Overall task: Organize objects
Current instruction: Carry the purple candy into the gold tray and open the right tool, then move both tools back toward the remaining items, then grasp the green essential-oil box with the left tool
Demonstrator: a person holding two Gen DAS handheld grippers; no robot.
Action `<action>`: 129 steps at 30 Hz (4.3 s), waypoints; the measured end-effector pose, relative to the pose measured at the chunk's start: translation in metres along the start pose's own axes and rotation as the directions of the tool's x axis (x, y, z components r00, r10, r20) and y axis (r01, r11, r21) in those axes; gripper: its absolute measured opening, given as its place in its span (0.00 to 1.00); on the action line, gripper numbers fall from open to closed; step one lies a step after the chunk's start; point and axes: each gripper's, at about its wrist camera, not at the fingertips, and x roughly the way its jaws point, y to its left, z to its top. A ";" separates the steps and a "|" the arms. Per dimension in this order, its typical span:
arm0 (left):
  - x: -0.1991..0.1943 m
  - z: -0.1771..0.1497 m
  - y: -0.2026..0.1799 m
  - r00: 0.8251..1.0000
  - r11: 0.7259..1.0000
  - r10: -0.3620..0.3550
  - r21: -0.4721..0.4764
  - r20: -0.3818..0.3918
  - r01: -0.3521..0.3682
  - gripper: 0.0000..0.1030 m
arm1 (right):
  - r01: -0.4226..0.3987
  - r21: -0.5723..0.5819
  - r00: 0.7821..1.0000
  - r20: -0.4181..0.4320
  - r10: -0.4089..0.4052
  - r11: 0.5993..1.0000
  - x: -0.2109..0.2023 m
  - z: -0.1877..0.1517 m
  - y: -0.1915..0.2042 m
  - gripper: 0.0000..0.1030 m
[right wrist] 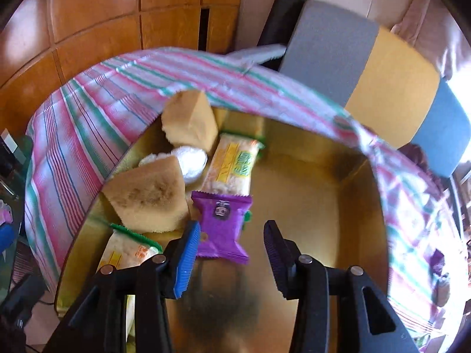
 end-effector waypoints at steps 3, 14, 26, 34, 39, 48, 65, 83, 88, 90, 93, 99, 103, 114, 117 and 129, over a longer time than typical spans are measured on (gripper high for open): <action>-0.002 0.001 -0.003 1.000 1.000 -0.003 0.007 0.005 0.003 0.64 | 0.017 0.002 0.999 0.044 -0.017 1.000 -0.020 -0.003 -0.006 0.44; -0.007 0.001 -0.035 0.999 0.996 -0.044 0.078 0.004 0.044 0.65 | 0.072 0.061 0.989 0.125 -0.079 0.996 -0.076 -0.026 -0.041 0.44; -0.015 0.008 -0.087 0.994 0.976 -0.105 0.191 0.021 0.099 0.65 | 0.137 0.171 0.974 0.157 -0.165 0.976 -0.113 -0.058 -0.095 0.44; -0.015 0.013 -0.130 0.987 0.951 -0.159 0.271 0.020 0.148 0.65 | 0.186 0.239 0.963 0.148 -0.225 0.953 -0.125 -0.077 -0.134 0.44; -0.014 0.015 -0.156 0.981 0.928 -0.195 0.327 0.016 0.179 0.65 | 0.223 0.274 0.956 0.127 -0.265 0.935 -0.128 -0.089 -0.157 0.44; -0.002 0.021 -0.209 0.964 0.874 -0.264 0.419 -0.015 0.246 0.65 | 0.269 0.359 0.951 0.045 -0.305 0.894 -0.133 -0.126 -0.223 0.44; 0.028 -0.003 -0.335 0.917 0.716 -0.371 0.584 -0.148 0.384 0.65 | 0.106 0.961 0.954 -0.026 -0.298 0.255 -0.174 -0.309 -0.425 0.44; 0.048 -0.056 -0.411 0.835 0.492 -0.424 0.685 -0.350 0.537 0.65 | 0.082 0.965 0.958 -0.008 -0.285 0.248 -0.170 -0.310 -0.429 0.44; 0.057 -0.061 -0.437 0.814 0.401 -0.434 0.727 -0.385 0.557 0.65 | 0.080 0.966 0.959 -0.007 -0.285 0.246 -0.170 -0.310 -0.429 0.44; 0.060 -0.064 -0.448 0.803 0.364 -0.442 0.739 -0.399 0.567 0.65 | 0.081 0.966 0.959 -0.008 -0.283 0.247 -0.170 -0.310 -0.428 0.44; 0.070 -0.070 -0.464 0.794 0.322 -0.433 0.750 -0.427 0.578 0.65 | 0.082 0.965 0.960 -0.010 -0.280 0.248 -0.169 -0.309 -0.429 0.44; 0.094 -0.079 -0.479 0.771 0.341 -0.403 0.701 -0.492 0.626 0.30 | 0.083 0.966 0.961 -0.012 -0.277 0.246 -0.167 -0.310 -0.429 0.44; 0.092 -0.078 -0.456 0.793 0.446 -0.425 0.661 -0.436 0.603 0.30 | 0.088 0.965 0.961 -0.017 -0.277 0.248 -0.167 -0.310 -0.429 0.44; 0.075 -0.085 -0.375 0.891 0.669 -0.372 0.590 -0.261 0.452 0.30 | 0.100 0.941 0.973 -0.025 -0.230 0.322 -0.155 -0.296 -0.422 0.44; 0.074 -0.085 -0.370 0.897 0.688 -0.369 0.576 -0.245 0.441 0.30 | 0.062 0.924 0.987 0.000 -0.162 0.378 -0.146 -0.288 -0.417 0.44; 0.074 -0.087 -0.370 0.899 0.690 -0.372 0.580 -0.231 0.434 0.30 | -0.004 0.838 0.995 -0.052 0.087 0.546 -0.095 -0.258 -0.384 0.53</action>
